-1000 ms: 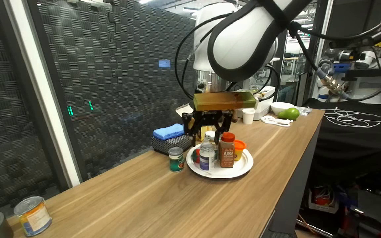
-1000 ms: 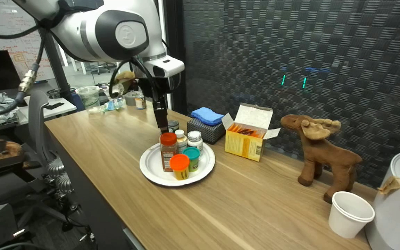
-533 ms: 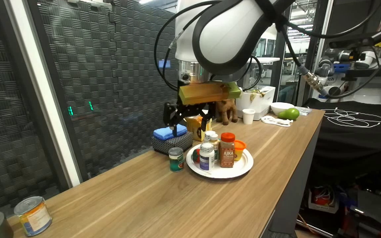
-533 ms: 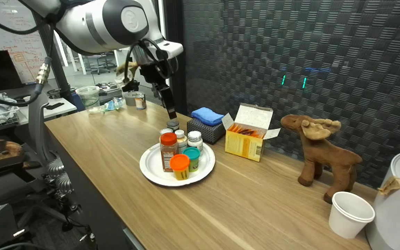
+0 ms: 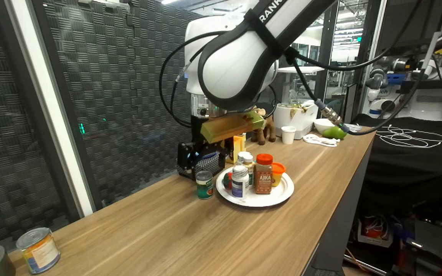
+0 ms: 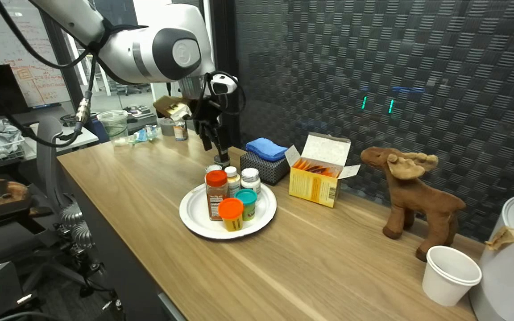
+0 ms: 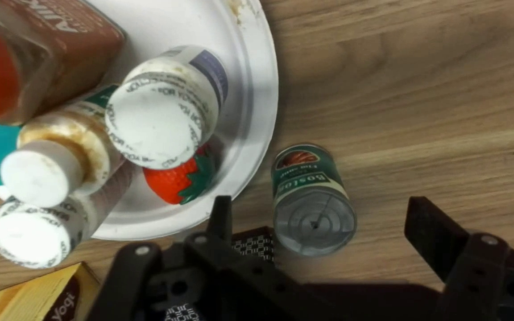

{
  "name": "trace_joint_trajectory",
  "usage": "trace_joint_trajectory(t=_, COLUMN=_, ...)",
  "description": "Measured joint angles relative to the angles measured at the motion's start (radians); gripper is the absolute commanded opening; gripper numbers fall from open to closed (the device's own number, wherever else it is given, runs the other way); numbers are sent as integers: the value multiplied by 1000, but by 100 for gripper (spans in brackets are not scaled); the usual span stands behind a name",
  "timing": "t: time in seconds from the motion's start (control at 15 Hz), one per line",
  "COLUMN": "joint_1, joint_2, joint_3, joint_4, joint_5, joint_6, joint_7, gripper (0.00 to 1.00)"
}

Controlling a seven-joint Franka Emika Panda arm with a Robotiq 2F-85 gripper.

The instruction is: Put the plush toy and all the containers on the white plate

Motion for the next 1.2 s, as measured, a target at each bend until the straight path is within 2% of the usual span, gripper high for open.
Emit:
trace_joint_trajectory(t=0.27, joint_1=-3, joint_2=30, joint_3=-3, joint_4=21, joint_5=6, joint_6=-3, joint_7=-64, gripper=100)
trace_joint_trajectory(t=0.4, joint_1=-5, joint_2=36, joint_3=-3, joint_4=26, joint_5=16, joint_6=-4, joint_7=-90, gripper=75)
trace_joint_trajectory(t=0.87, joint_1=-7, joint_2=49, joint_3=-3, joint_4=30, joint_5=42, joint_6=-14, joint_7=-157, gripper=20)
trace_joint_trajectory(t=0.93, joint_1=-7, joint_2=49, joint_3=-3, joint_4=31, joint_5=42, joint_6=-14, joint_7=-158, gripper=16)
trace_joint_trajectory(t=1.07, joint_1=-7, joint_2=49, joint_3=-3, joint_4=32, joint_5=42, joint_6=-14, joint_7=-159, gripper=15)
trace_joint_trajectory(t=1.13, joint_1=-7, joint_2=49, joint_3=-3, joint_4=32, joint_5=42, joint_6=-13, joint_7=-159, gripper=19)
trace_joint_trajectory(t=1.2, joint_1=-7, joint_2=49, joint_3=-4, joint_4=32, joint_5=42, joint_6=-13, joint_7=-159, gripper=63)
